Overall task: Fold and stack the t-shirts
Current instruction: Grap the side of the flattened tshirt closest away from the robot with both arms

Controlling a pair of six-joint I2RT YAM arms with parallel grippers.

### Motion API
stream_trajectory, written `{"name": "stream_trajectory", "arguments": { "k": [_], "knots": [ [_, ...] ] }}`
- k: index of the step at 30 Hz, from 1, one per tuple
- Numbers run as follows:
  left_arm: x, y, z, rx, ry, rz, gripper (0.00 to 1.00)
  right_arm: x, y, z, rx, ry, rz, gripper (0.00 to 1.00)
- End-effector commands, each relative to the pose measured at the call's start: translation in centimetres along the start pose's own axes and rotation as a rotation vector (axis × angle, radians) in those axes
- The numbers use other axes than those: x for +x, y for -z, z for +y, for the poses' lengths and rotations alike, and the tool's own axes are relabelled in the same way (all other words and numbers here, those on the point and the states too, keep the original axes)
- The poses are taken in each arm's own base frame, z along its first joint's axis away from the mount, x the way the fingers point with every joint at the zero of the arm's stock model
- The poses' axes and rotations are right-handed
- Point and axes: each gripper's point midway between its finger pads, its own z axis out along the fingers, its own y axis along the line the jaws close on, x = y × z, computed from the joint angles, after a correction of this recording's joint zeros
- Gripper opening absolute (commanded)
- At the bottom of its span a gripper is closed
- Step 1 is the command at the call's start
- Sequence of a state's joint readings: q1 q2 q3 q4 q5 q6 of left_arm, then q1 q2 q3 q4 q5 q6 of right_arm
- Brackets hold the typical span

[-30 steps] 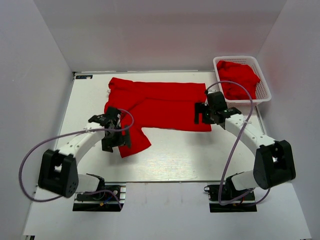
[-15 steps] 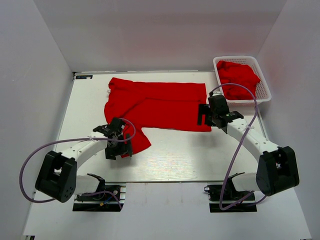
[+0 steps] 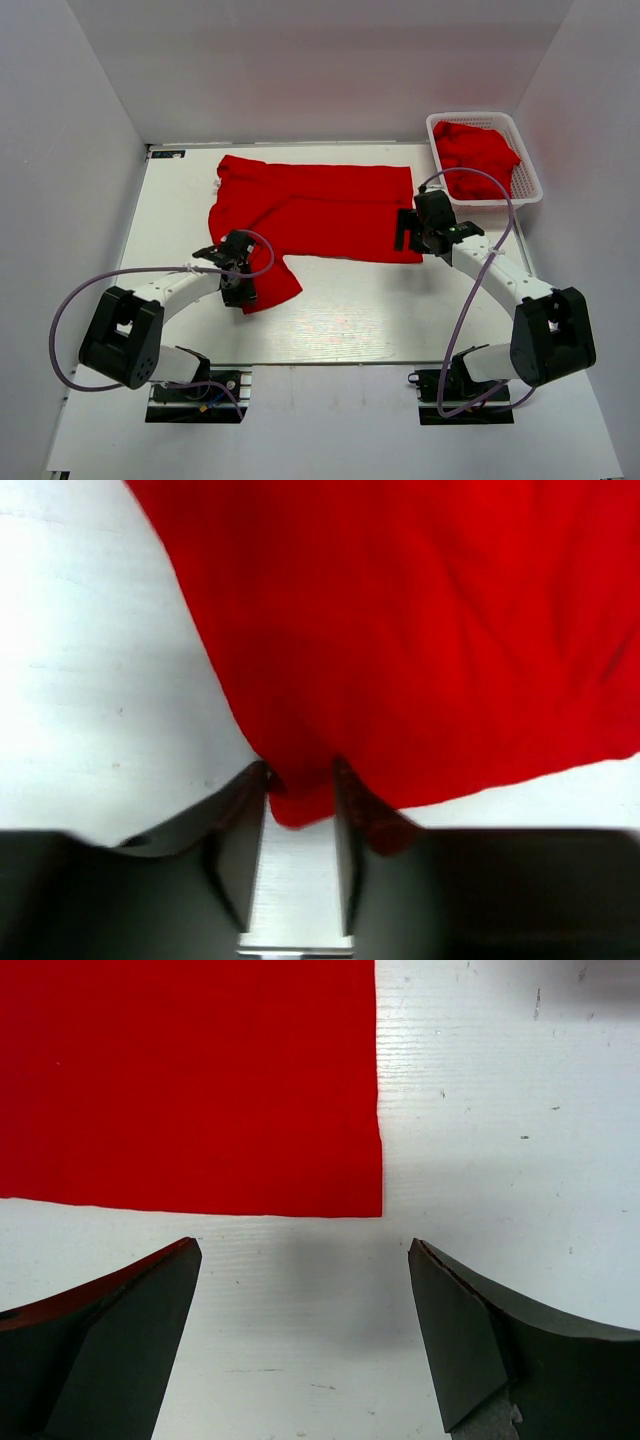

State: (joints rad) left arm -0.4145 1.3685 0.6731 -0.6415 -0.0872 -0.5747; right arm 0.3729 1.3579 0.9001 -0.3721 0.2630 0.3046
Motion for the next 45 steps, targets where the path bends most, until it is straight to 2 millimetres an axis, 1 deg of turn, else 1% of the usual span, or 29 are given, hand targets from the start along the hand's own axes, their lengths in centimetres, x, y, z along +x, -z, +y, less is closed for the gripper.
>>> {"name": "stream_trajectory", "arguments": {
  "k": [1,2,3,4,5,6,7,8,10,11,12,13,15,17,18,19,20,21,23,24,27,32,33,38,39,40,41,42,45],
  "knots": [
    [1.1,-1.9,0.4,-0.014,0.0,0.022,0.34,-0.1,0.1,-0.4,0.026,-0.018,-0.002,0.9],
    [0.8,-1.9,0.2,-0.007,0.001,0.012,0.31,-0.2,0.2,-0.4,0.022,-0.018,-0.005,0.9],
    [0.9,-2.1,0.3,-0.012,-0.009,0.02,0.27,0.1,0.1,-0.4,0.023,-0.012,0.005,0.9],
    [1.0,-2.1,0.3,-0.012,-0.009,0.02,0.23,0.1,0.2,-0.6,0.026,-0.019,0.002,0.9],
    [0.6,-2.0,0.1,-0.007,-0.008,0.012,0.11,0.5,0.2,-0.7,0.032,-0.016,0.015,0.9],
    [0.6,-2.0,0.1,-0.007,-0.008,0.012,0.02,0.8,0.2,-0.8,0.033,-0.013,0.021,0.9],
    [0.6,-2.0,0.1,-0.007,-0.008,0.012,0.0,0.8,0.3,-0.8,0.031,-0.015,0.021,0.9],
    [0.5,-1.8,0.1,-0.002,-0.018,0.005,0.0,1.5,0.3,-1.0,0.043,-0.019,0.038,0.9],
    [-0.2,-1.2,-0.3,0.007,-0.016,-0.011,0.0,1.9,0.4,-1.2,0.048,-0.019,0.048,0.9],
    [0.0,-0.9,-0.1,0.003,-0.026,-0.005,0.0,2.5,0.4,-1.5,0.06,-0.033,0.063,0.9],
    [-0.6,-0.2,-0.4,0.021,-0.023,-0.033,0.0,3.2,0.4,-1.7,0.067,-0.031,0.084,0.9],
    [-0.6,0.2,-0.6,0.035,-0.023,-0.037,0.0,4.0,0.2,-2.0,0.079,-0.03,0.102,0.9],
    [-1.4,1.1,-1.2,0.069,-0.019,-0.071,0.0,4.7,-0.3,-2.2,0.089,-0.028,0.12,0.9],
    [-1.8,2.0,-1.3,0.088,-0.025,-0.103,0.0,5.0,-0.9,-1.6,0.068,-0.024,0.144,0.9],
    [-1.6,2.3,-1.4,0.097,-0.026,-0.099,0.0,4.5,-1.2,-1.0,0.041,-0.034,0.13,0.9],
    [-2.0,2.5,-1.6,0.103,-0.025,-0.108,0.0,4.5,-1.5,-0.8,0.036,-0.035,0.132,0.9],
    [-1.9,2.7,-1.5,0.104,-0.025,-0.11,0.0,4.7,-1.9,-0.6,0.031,-0.034,0.149,0.9],
    [-1.9,2.7,-1.5,0.104,-0.025,-0.11,0.0,4.0,-2.2,-0.2,0.017,-0.043,0.126,0.9],
    [-2.0,2.9,-1.5,0.103,-0.025,-0.108,0.0,4.1,-3.0,-0.1,0.025,-0.04,0.136,0.9],
    [-2.0,2.9,-1.5,0.103,-0.025,-0.108,0.0,3.3,-3.3,0.0,0.027,-0.049,0.115,0.9],
    [-2.1,2.7,-1.6,0.103,-0.025,-0.108,0.0,2.4,-4.0,-0.1,0.061,-0.079,0.101,0.9],
    [-2.0,2.7,-1.8,0.111,-0.026,-0.104,0.0,1.6,-4.9,0.1,0.075,-0.126,0.073,0.9],
    [-2.0,2.7,-1.8,0.111,-0.026,-0.104,0.0,1.5,-5.1,-0.2,0.095,-0.141,0.067,0.9],
    [-1.9,2.7,-1.4,0.097,-0.035,-0.1,0.0,1.8,-5.0,-0.6,0.117,-0.152,0.071,0.9],
    [-1.7,2.7,-1.3,0.092,-0.036,-0.092,0.0,2.3,-4.9,-1.1,0.147,-0.187,0.075,0.88],
    [-2.0,2.9,-1.5,0.097,-0.035,-0.1,0.0,2.1,-4.8,-1.4,0.155,-0.186,0.059,0.87],
    [-1.8,2.9,-1.4,0.092,-0.036,-0.092,0.0,2.3,-4.8,-1.3,0.149,-0.198,0.063,0.87],
    [-1.9,3.1,-1.4,0.097,-0.035,-0.1,0.0,2.9,-4.9,-1.6,0.16,-0.205,0.073,0.84],
    [-2.2,3.3,-1.6,0.101,-0.034,-0.107,0.0,3.5,-5.2,-1.7,0.16,-0.221,0.08,0.83]
  ]
}}
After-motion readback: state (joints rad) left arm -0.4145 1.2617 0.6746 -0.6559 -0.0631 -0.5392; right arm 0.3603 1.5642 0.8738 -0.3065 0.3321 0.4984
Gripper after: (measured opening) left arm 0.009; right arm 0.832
